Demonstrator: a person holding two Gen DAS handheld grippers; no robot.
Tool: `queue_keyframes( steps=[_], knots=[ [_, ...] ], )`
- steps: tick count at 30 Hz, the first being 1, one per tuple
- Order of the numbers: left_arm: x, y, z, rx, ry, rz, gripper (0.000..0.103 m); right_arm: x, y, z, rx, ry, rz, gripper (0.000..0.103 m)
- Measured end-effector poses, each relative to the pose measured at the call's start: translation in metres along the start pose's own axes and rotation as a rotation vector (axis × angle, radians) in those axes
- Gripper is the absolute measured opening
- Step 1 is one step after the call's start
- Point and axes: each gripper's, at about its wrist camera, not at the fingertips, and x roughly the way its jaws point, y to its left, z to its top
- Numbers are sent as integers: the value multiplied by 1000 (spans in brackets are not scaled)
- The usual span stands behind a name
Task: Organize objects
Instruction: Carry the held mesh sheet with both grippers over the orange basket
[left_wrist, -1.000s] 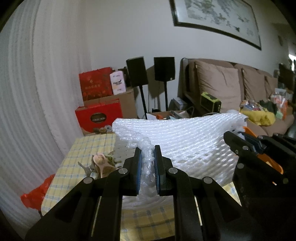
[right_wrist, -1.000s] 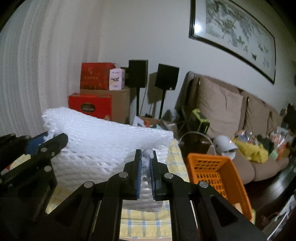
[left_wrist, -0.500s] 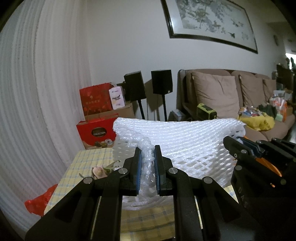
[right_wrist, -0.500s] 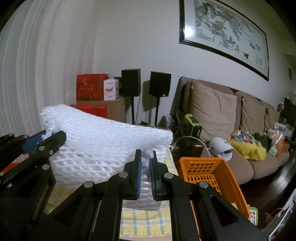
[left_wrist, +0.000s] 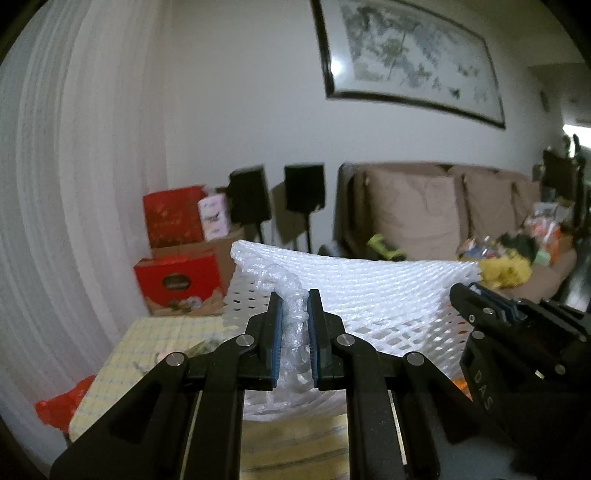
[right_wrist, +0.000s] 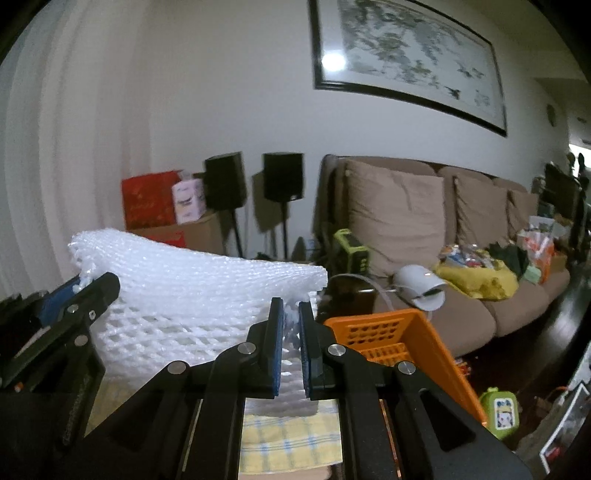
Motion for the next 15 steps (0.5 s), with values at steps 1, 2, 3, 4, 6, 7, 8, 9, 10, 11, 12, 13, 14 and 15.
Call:
queue_keyframes(
  steps=[1, 2, 3, 4, 6, 7, 8, 9, 10, 11, 12, 13, 14, 15],
  knots=[
    [-6, -5, 5, -3, -16, -7, 11, -7, -8, 7, 5, -10, 4, 6],
    [-11, -10, 11, -9, -27, -21, 11, -13, -12, 12, 5, -22, -1, 6],
    [-15, -14, 17, -16, -30, -32, 11, -20, -19, 16, 14, -31, -9, 6],
    [-21, -20, 24, -23, -40, -42, 11, -28, -27, 20, 38, -40, -11, 6],
    [-35, -37, 36, -13, -80, -66, 11, -42, -43, 26, 71, -62, -14, 6],
    [-41, -45, 42, -10, -96, -81, 11, -46, -52, 29, 88, -63, -19, 6],
    [-47, -54, 47, -13, -112, -100, 11, -52, -64, 32, 121, -68, -8, 6],
    [-50, -60, 51, -15, -122, -114, 11, -57, -75, 36, 143, -74, -5, 6],
    [-52, -67, 54, -19, -128, -134, 11, -64, -84, 39, 143, -84, -39, 6],
    [-56, -76, 56, -17, -133, -153, 11, -70, -90, 40, 136, -91, -58, 6],
    [-57, -81, 56, -9, -135, -158, 11, -78, -98, 41, 131, -99, -66, 6],
    [-59, -88, 56, 1, -135, -172, 11, -84, -105, 40, 127, -104, -61, 6],
    [-59, -94, 54, 9, -125, -194, 11, -90, -114, 38, 121, -113, -57, 6],
    [-59, -100, 54, 18, -118, -206, 11, -96, -123, 36, 114, -121, -54, 6]
  ],
)
